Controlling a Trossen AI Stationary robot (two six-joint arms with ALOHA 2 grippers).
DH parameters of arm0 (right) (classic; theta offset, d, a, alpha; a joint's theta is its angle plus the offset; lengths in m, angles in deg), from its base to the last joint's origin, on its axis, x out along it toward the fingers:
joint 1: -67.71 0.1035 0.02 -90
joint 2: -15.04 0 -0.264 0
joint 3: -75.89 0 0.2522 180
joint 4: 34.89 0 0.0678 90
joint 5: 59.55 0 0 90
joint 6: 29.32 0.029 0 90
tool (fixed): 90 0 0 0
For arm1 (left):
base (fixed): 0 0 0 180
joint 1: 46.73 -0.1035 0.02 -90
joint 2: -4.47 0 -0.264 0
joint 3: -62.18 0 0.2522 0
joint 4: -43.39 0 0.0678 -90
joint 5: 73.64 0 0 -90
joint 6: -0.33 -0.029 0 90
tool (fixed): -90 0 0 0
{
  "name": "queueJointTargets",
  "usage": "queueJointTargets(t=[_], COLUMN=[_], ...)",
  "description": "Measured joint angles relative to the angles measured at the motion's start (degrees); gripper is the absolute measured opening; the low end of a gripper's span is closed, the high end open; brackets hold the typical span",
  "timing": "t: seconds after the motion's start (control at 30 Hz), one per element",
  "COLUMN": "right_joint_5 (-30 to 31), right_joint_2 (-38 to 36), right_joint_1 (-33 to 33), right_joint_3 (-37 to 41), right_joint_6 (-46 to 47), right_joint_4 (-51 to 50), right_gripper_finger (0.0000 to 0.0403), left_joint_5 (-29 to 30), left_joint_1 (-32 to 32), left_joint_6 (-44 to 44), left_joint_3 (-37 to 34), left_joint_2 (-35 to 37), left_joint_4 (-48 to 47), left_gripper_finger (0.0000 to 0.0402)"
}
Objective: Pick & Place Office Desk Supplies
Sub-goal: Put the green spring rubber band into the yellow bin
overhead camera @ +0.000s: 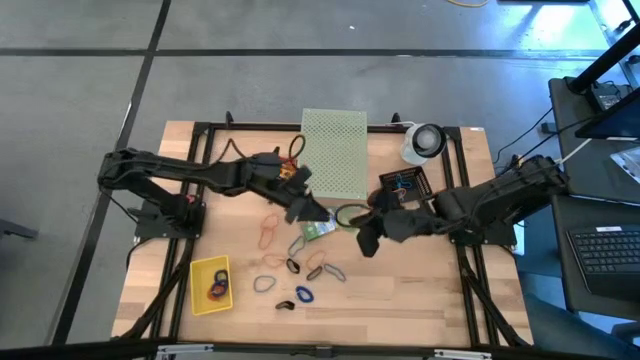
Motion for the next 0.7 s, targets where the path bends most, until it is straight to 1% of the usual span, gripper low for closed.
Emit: queueJointTargets(t=[0.07,0.17,0.27,0.43,0.53,0.7], right_joint_5=[-0.15,-1.00,-1.65,-1.88,-1.39,-1.45], right_joint_2=[-1.13,-1.96,-2.13,-2.12,-2.11,-2.11], right_joint_1=[-0.64,-1.51,-1.96,-2.18,-2.29,-2.22], right_joint_3=[-0.34,-2.78,-5.56,-8.30,-9.55,-11.12], right_joint_6=[-2.88,-5.92,-8.66,-12.51,-14.08,-14.41], right_joint_4=[-1.71,-7.66,-12.47,-13.87,-14.25,-16.66], right_gripper_finger=[0.0004,0.0004,0.0003,0.0003,0.0003,0.0003], left_joint_5=[0.03,0.04,0.34,1.20,0.53,-0.48], left_joint_1=[-0.71,-1.90,-2.81,-3.57,-3.55,-3.96], left_joint_6=[4.59,10.99,15.74,23.91,25.76,25.02], left_joint_3=[-0.03,-0.05,-0.05,-0.05,-0.05,-0.05], left_joint_2=[-2.14,-4.92,-7.35,-11.93,-13.55,-14.35], left_joint_4=[3.62,9.64,17.77,30.67,32.97,33.13], left_gripper_finger=[0.0161,0.0161,0.0161,0.0161,0.0161,0.0161])
